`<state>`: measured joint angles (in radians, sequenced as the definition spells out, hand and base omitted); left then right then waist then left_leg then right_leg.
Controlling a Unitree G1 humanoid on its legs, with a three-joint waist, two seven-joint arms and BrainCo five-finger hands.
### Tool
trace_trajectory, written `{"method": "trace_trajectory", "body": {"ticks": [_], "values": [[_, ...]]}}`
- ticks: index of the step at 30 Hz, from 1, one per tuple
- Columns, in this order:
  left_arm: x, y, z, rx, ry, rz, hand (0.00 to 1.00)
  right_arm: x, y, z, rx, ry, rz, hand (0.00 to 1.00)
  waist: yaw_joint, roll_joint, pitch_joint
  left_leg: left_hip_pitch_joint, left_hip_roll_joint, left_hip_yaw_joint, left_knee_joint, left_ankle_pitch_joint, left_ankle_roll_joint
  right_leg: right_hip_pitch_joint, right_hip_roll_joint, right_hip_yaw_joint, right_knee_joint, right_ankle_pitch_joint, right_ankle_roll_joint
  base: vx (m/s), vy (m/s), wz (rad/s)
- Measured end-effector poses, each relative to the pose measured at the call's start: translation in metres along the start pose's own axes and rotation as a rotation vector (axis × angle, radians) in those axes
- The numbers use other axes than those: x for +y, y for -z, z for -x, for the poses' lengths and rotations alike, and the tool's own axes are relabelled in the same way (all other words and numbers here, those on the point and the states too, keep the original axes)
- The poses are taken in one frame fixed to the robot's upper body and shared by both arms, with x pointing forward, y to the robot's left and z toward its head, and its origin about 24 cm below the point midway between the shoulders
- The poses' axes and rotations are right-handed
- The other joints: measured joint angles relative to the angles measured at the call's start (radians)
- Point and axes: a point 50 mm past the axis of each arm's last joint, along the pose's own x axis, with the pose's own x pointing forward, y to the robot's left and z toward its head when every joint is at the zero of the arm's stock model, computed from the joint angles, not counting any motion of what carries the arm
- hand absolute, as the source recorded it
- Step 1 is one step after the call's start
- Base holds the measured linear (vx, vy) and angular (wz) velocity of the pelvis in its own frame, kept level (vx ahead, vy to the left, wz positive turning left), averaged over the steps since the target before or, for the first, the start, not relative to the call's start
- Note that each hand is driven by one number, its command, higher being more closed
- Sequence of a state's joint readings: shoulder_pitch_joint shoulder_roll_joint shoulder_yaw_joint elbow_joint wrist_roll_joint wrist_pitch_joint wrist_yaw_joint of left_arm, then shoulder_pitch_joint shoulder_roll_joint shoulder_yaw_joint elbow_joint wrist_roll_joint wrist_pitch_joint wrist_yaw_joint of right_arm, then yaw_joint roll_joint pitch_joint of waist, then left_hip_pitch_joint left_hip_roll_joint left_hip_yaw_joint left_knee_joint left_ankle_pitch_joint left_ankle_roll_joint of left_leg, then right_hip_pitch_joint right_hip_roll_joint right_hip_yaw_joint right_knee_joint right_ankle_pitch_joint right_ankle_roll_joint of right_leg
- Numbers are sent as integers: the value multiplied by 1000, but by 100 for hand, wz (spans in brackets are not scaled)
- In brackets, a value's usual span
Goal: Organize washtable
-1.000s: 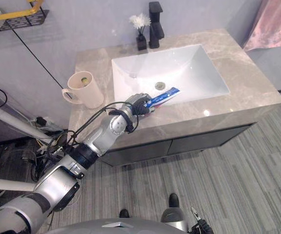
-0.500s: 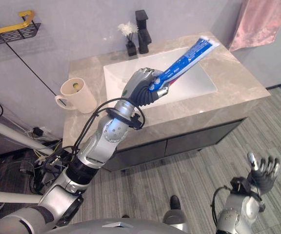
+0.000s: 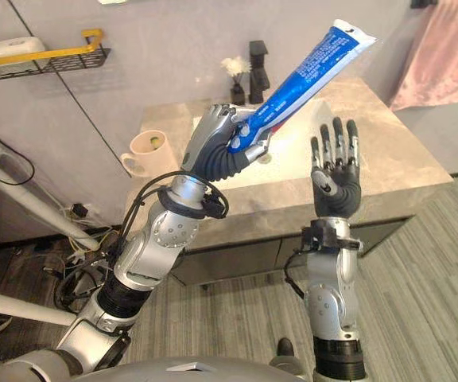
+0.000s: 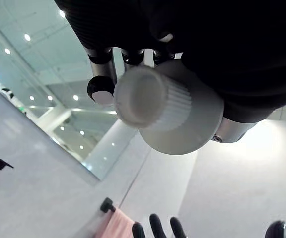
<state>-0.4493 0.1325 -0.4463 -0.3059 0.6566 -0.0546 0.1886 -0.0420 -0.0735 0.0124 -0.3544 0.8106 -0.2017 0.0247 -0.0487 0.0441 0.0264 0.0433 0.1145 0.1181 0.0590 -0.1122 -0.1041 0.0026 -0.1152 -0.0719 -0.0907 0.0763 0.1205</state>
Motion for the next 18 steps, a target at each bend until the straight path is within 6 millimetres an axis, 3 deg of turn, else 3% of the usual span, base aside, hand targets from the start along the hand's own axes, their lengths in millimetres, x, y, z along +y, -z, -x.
{"method": "trace_trajectory", "body": {"ticks": [4,18], "values": [[-7,1,8,18,31,10,100,7,1,-7,19,-50,-66,0,2,-15,-22,-3,-1,-9,0,1,0,2,-1,-9,0,0,0,3,-2,5],[-14,3,24,34,63,25,100,28,1,-27,3,-151,-155,0,5,-28,-53,-4,-6,-22,0,5,0,8,-7,-24,0,0,0,-4,2,2]]}}
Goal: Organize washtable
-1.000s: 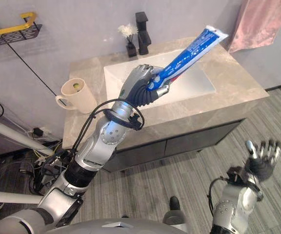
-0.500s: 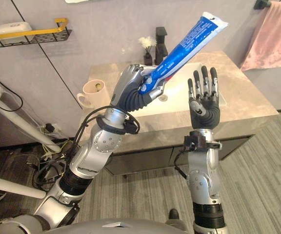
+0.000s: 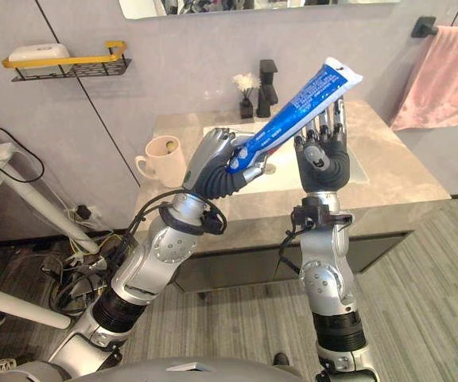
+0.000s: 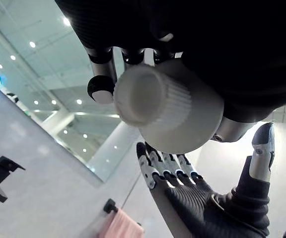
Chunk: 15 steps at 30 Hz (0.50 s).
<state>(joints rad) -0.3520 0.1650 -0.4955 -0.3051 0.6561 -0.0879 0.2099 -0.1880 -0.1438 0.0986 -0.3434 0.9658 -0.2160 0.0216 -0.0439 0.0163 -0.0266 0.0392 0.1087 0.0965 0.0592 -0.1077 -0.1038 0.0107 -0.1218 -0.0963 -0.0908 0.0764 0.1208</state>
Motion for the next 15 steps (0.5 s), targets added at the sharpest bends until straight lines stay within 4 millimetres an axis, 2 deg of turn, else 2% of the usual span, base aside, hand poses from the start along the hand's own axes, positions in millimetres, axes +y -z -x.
{"method": "trace_trajectory", "body": {"ticks": [4,9,15], "values": [[-5,-4,1,-16,22,15,100,8,5,-6,14,-36,-50,0,0,0,-1,0,0,-1,-2,1,0,0,0,-1,0,0,0,0,0,0],[-15,-2,3,-3,63,23,100,8,10,-11,30,-45,-55,0,0,-9,-10,0,0,-2,-2,2,0,0,0,-1,0,0,0,0,0,0],[-15,-2,3,-3,65,25,100,11,15,-10,48,-47,-100,0,0,-21,-18,-1,0,-2,-2,2,0,-1,0,-2,0,0,0,0,0,0]]}}
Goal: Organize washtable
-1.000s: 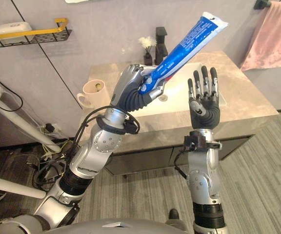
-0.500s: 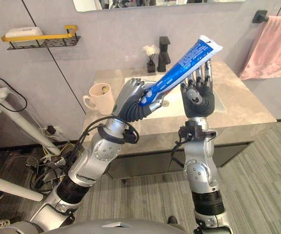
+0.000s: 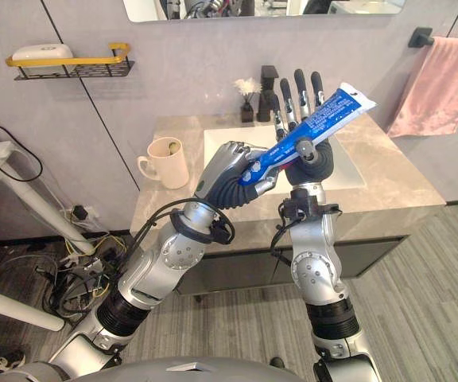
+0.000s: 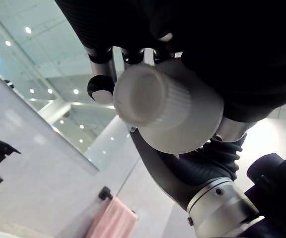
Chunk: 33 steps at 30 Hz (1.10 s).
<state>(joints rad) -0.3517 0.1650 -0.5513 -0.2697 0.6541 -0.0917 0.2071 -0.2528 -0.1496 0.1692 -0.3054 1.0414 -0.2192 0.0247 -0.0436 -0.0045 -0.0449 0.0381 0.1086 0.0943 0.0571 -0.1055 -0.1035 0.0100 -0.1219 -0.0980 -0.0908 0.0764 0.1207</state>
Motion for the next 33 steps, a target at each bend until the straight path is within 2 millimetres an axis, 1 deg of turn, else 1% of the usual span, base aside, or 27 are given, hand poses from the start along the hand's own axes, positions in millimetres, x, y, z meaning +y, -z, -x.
{"method": "trace_trajectory", "body": {"ticks": [1,7,11,15,21,22,29,33], "values": [[0,0,0,0,1,0,100,0,0,0,2,-1,-1,100,0,0,0,0,0,0,0,0,0,0,0,0,0,0,0,0,0,0],[-2,0,0,2,7,3,100,1,2,0,7,-6,-3,100,0,0,0,0,0,-1,0,1,0,0,0,0,0,0,0,0,0,0],[-5,4,1,19,14,3,100,3,5,1,19,-12,-9,100,0,-1,-3,-1,0,-1,-1,1,0,-1,0,0,0,0,0,0,0,0],[-6,4,2,20,13,3,100,3,5,1,20,-13,-9,100,-1,-7,-22,-14,0,-4,0,3,0,-11,0,-4,0,0,-1,8,-2,2],[-8,6,2,29,20,13,100,3,5,1,21,-18,-10,100,0,-8,-24,-13,0,-6,0,5,1,-9,-1,-6,0,2,-1,0,0,0],[-8,6,2,29,20,13,0,3,5,1,21,-18,-10,100,0,-8,-24,-13,0,-6,0,6,1,-9,-1,-6,0,2,-1,0,0,0],[-7,7,4,40,17,11,0,2,5,1,24,-21,-6,100,0,-8,-24,-13,0,-6,-2,11,1,-9,0,-6,0,4,-3,0,0,0],[-7,9,5,53,15,10,0,-1,8,2,34,-5,-4,100,0,-8,-24,-13,0,-6,-3,11,1,-9,0,-6,0,5,-3,0,0,0]]}}
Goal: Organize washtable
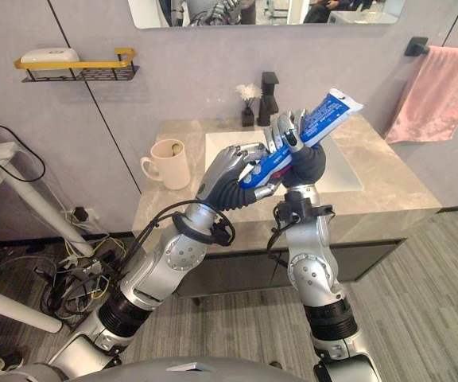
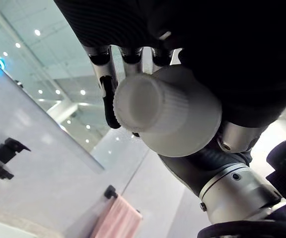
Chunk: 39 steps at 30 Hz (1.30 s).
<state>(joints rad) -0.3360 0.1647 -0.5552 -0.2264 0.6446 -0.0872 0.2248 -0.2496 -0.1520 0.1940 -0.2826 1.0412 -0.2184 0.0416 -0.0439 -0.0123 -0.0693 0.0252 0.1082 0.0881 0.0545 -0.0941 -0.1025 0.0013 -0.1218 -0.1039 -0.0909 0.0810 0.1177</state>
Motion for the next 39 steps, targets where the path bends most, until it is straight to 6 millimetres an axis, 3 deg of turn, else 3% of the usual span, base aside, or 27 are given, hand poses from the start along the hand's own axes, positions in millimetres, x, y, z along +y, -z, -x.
{"method": "trace_trajectory", "body": {"ticks": [7,11,16,20,24,25,30,36,39], "values": [[5,4,4,26,-28,1,0,-7,3,4,14,42,4,100,2,0,0,2,0,1,-3,0,0,0,0,0,0,0,0,0,0,0],[31,4,5,28,-160,-25,0,-15,-2,9,2,85,18,100,3,0,0,3,0,0,-5,0,0,1,0,0,0,0,0,0,0,0],[63,14,24,103,-321,-81,0,-25,-8,13,-10,135,38,100,6,0,0,4,0,-1,-5,0,0,3,0,-2,0,0,0,0,0,0],[86,15,40,144,-426,-132,0,-32,-9,16,0,165,50,100,25,0,0,4,0,-8,-17,6,-2,3,0,-8,0,-1,0,0,-2,4],[107,18,64,215,-523,-201,0,-36,-12,20,-2,187,62,100,37,-1,1,6,0,-16,-37,19,-3,3,0,-20,0,-2,-2,4,-7,9],[114,22,77,270,-557,-237,0,-40,-17,21,-21,205,78,100,52,-1,1,5,-1,-19,-39,20,-2,3,0,-21,0,-3,-2,0,0,0],[133,27,114,412,-655,-298,0,-53,-35,26,-84,281,120,100,59,-19,11,2,-3,-48,-71,39,-3,10,-2,-54,0,-11,-5,1,-6,19],[140,33,153,596,-738,-327,0,-67,-48,32,-117,375,229,100,111,-37,21,-13,-6,-91,-101,63,-3,9,-5,-102,0,-20,-2,10,-9,25],[131,50,180,764,-756,-307,0,-72,-60,33,-148,429,294,100,145,-50,30,-22,-9,-124,-121,82,-2,9,-9,-131,0,-26,0,21,-5,31]]}}
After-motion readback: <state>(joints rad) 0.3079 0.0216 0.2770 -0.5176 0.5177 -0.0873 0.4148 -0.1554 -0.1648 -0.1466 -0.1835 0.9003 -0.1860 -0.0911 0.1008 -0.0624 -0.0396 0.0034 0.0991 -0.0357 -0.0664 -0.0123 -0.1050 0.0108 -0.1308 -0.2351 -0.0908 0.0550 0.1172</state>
